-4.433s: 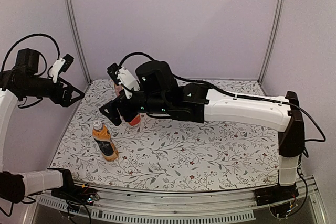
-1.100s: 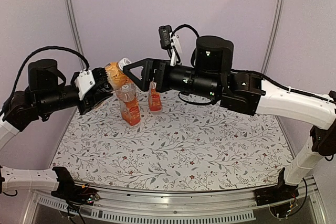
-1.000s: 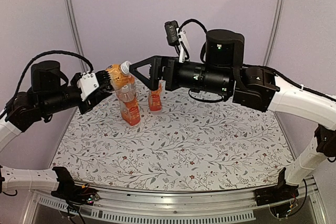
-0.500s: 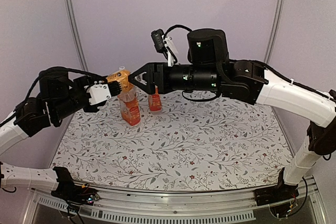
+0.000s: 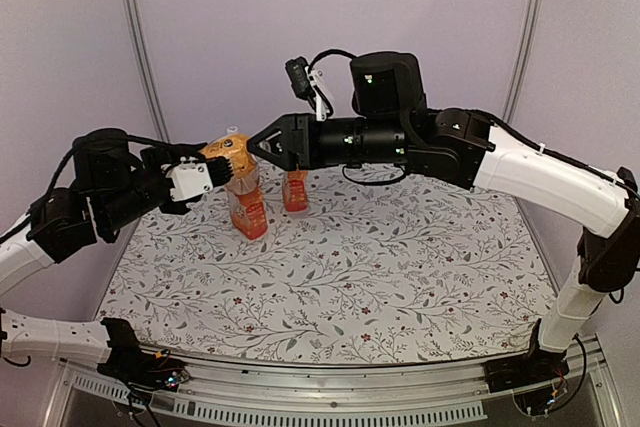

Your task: Unscrew the bottle caps

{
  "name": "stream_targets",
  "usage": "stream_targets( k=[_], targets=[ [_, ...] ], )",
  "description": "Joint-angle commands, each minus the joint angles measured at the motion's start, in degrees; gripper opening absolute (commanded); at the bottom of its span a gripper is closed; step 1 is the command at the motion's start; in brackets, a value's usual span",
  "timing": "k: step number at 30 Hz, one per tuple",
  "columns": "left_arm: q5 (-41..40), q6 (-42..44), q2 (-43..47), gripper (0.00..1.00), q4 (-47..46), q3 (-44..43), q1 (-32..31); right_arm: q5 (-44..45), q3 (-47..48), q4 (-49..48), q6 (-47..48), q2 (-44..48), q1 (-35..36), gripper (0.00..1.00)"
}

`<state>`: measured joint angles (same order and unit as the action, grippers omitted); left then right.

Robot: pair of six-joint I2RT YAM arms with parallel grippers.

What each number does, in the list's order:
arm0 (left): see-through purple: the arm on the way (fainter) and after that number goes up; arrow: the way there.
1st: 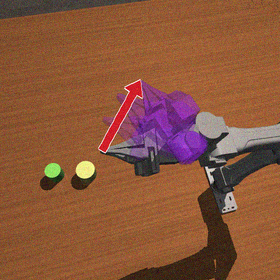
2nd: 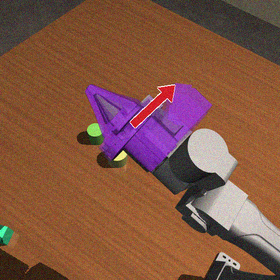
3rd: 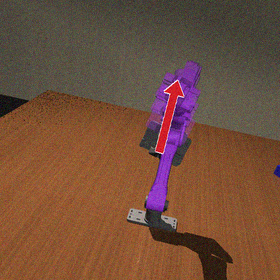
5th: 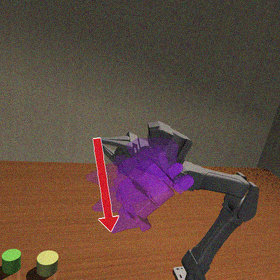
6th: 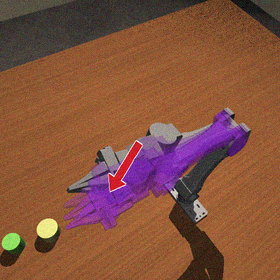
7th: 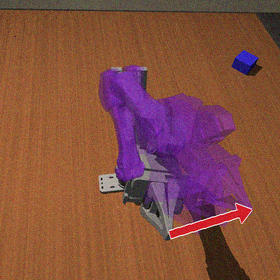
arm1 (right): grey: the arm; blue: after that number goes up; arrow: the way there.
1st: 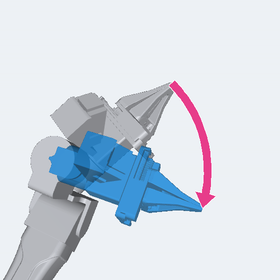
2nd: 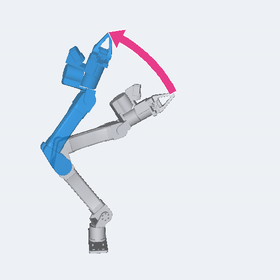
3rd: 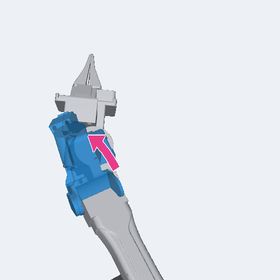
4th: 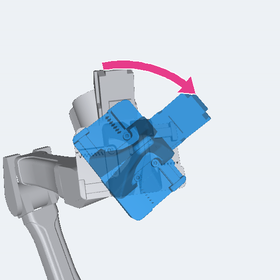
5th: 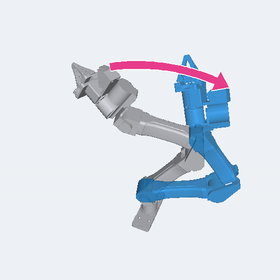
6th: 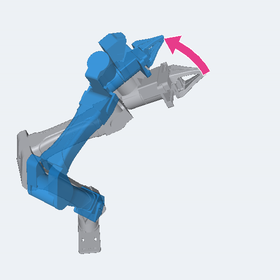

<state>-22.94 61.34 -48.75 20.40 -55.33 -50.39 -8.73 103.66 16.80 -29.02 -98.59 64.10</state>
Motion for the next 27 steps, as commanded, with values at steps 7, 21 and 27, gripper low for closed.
stream_targets(
  k=[7,21,27],
  targets=[
    [0.0,1.1,0.5,0.32,-1.9,1.1,-1.0,-4.5,0.8,1.0,-1.7,-1.2,-0.7,0.24],
    [27.8,-13.8,-0.8,0.22,29.4,-12.3,-1.0,-12.8,2.8,11.0,21.1,-0.9,6.0,0.00],
    [38.4,-15.1,-1.3,0.21,39.8,-14.7,-1.0,-1.8,0.0,19.0,49.3,1.7,12.0,0.00]
  ],
)
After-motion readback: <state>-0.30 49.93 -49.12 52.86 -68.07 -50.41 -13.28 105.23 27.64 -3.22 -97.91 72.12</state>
